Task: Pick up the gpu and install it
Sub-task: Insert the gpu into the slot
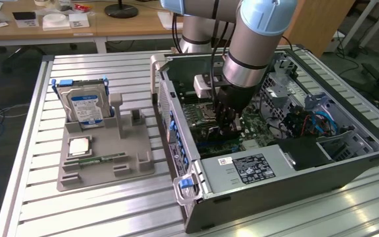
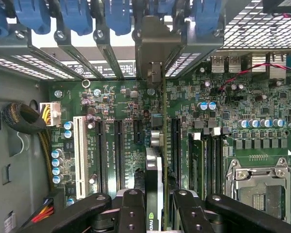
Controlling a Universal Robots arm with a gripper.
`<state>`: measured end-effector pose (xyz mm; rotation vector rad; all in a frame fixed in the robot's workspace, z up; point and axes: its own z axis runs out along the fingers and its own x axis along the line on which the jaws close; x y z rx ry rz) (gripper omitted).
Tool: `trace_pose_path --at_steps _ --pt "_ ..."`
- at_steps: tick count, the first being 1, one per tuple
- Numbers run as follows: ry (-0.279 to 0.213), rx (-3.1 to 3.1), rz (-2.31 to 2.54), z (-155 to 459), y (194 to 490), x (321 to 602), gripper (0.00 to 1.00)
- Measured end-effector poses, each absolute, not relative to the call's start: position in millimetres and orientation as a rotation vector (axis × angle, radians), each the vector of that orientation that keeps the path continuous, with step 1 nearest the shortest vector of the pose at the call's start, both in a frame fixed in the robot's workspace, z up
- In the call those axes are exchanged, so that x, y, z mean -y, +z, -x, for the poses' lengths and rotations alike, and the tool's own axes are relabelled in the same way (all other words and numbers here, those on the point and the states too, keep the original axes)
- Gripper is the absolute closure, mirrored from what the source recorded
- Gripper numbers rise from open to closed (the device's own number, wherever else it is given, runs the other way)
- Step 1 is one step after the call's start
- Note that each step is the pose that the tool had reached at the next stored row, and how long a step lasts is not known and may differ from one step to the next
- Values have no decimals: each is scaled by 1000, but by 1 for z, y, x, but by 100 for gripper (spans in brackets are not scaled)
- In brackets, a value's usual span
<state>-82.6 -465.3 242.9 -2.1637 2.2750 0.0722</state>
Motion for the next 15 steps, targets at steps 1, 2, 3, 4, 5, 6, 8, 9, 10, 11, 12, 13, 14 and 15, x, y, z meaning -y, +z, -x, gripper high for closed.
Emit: trace_pose_path --at_steps 1,2,3,4,5,6,8,9,10,11,12,13,14,15 --pt "72 -2275 2164 83 242 465 73" --pt "73 -2274 2163 83 241 465 73" --pt "73 -2274 2163 83 240 465 73" --pt "73 -2274 2163 83 240 465 73" --pt "73 -2275 2164 83 241 465 73" --pt "72 -2275 2164 83 241 465 73" --pt "72 -2275 2164 83 241 465 73" --pt "72 -2275 2164 83 240 465 73" --pt "71 -2275 2164 84 239 465 73" --pt "72 -2275 2164 84 239 465 73" --pt "72 -2275 2164 84 239 465 73" --pt "72 -2275 2164 84 239 465 73" --pt "72 -2275 2164 84 239 465 73" --pt "72 -2275 2164 84 239 465 73"
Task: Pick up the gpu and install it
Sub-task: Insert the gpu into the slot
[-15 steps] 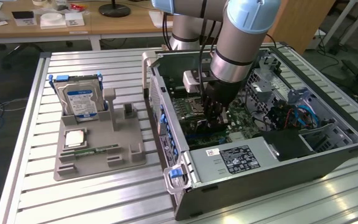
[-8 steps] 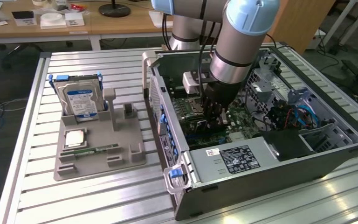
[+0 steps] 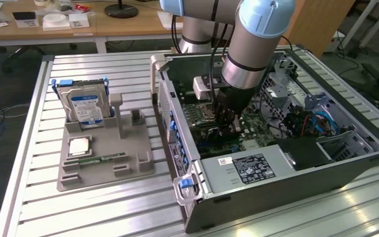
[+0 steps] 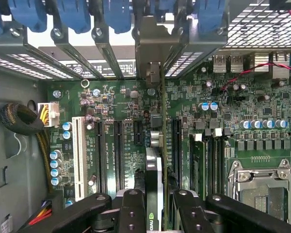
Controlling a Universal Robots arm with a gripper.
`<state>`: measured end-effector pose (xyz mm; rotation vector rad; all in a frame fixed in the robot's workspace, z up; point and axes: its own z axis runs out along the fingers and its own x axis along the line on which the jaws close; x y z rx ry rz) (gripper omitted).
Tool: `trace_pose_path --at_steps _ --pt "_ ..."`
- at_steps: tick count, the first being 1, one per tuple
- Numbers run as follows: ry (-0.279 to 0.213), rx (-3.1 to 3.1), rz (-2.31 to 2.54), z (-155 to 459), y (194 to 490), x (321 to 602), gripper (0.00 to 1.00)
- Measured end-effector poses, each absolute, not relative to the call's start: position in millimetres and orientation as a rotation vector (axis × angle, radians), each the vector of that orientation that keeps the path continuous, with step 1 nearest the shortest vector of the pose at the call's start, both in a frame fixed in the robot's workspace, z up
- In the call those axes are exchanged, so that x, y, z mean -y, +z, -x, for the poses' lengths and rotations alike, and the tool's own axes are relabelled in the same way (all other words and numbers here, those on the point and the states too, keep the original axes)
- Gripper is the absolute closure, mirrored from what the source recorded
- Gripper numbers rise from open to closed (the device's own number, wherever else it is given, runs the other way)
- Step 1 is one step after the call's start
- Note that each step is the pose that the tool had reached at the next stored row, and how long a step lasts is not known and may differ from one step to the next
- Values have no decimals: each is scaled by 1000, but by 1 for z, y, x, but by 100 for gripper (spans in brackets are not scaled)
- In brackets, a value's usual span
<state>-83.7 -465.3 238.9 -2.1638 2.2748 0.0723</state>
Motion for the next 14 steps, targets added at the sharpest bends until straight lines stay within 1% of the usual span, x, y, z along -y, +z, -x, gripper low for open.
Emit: trace_pose_path --at_steps 10,11,12,14 --pt "73 -2275 2163 84 239 465 73" --pt "73 -2275 2163 84 239 465 72" --pt "73 -2275 2163 84 239 465 66" --pt "72 -2275 2164 84 239 465 66"
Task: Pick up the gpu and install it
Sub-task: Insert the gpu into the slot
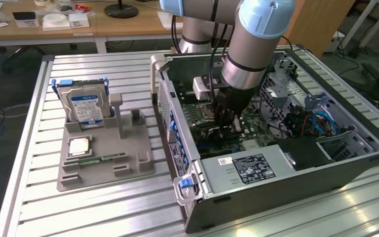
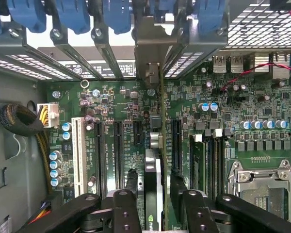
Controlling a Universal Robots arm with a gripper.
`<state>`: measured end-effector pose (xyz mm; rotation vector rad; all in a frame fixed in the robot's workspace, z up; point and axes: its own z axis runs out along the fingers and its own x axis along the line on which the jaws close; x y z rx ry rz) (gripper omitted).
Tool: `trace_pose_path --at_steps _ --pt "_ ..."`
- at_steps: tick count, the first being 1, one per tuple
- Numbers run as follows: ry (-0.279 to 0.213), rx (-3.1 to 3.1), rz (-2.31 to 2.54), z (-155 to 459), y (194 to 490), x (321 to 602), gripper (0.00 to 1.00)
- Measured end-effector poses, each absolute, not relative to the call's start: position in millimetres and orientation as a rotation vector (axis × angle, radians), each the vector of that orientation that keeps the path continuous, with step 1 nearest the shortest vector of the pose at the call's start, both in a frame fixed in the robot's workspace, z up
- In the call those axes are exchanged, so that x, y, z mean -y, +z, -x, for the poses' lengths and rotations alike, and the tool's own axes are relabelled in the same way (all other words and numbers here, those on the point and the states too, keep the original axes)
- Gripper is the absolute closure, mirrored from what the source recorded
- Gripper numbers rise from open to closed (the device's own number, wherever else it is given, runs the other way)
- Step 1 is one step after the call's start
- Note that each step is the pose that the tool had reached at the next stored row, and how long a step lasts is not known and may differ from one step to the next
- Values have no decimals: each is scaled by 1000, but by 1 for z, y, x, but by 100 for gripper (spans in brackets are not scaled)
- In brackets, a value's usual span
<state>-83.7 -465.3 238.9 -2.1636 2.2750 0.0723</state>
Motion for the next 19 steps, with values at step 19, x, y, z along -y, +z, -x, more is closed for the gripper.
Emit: trace_pose_path --at_steps 19 --pt "69 -2276 2165 84 250 463 60"
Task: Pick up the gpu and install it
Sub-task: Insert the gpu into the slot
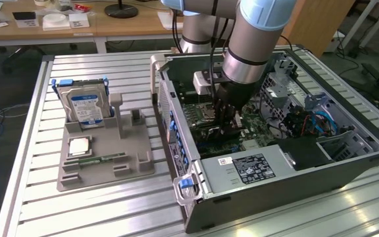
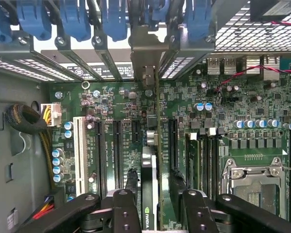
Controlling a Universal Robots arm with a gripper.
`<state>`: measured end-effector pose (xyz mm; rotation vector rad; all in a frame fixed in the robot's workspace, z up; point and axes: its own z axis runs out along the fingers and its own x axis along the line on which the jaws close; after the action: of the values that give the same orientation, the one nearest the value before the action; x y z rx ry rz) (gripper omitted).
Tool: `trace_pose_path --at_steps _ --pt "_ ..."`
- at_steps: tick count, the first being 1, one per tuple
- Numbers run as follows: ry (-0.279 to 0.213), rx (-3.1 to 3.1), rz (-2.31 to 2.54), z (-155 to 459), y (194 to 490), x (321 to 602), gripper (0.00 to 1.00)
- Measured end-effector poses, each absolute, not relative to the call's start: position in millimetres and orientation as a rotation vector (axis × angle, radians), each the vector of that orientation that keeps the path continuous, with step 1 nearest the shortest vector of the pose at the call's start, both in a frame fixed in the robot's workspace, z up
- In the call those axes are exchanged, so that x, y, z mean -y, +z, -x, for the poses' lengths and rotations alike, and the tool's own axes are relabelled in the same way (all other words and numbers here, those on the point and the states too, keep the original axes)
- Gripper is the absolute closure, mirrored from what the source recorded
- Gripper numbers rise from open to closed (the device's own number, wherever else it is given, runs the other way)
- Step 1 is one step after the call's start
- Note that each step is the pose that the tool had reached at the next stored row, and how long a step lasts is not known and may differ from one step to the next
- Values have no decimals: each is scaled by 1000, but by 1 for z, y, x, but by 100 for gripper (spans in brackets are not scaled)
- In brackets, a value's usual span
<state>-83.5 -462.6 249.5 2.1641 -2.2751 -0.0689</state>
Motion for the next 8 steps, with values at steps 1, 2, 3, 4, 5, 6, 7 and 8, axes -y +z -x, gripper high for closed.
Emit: trace_pose_path --at_steps 1,2,3,4,5,6,7,8 --pt "-69 2275 -2164 84 250 463 60" --pt "-69 2275 -2164 84 250 463 60" --pt "-69 2275 -2164 84 250 463 60" --pt "-69 2275 -2164 84 250 463 60" --pt "-69 2275 -2164 84 250 463 60" --pt "-69 2275 -2164 84 250 463 60" --pt "-69 2275 -2164 84 250 463 60" --pt "-69 2275 -2164 84 250 463 61"
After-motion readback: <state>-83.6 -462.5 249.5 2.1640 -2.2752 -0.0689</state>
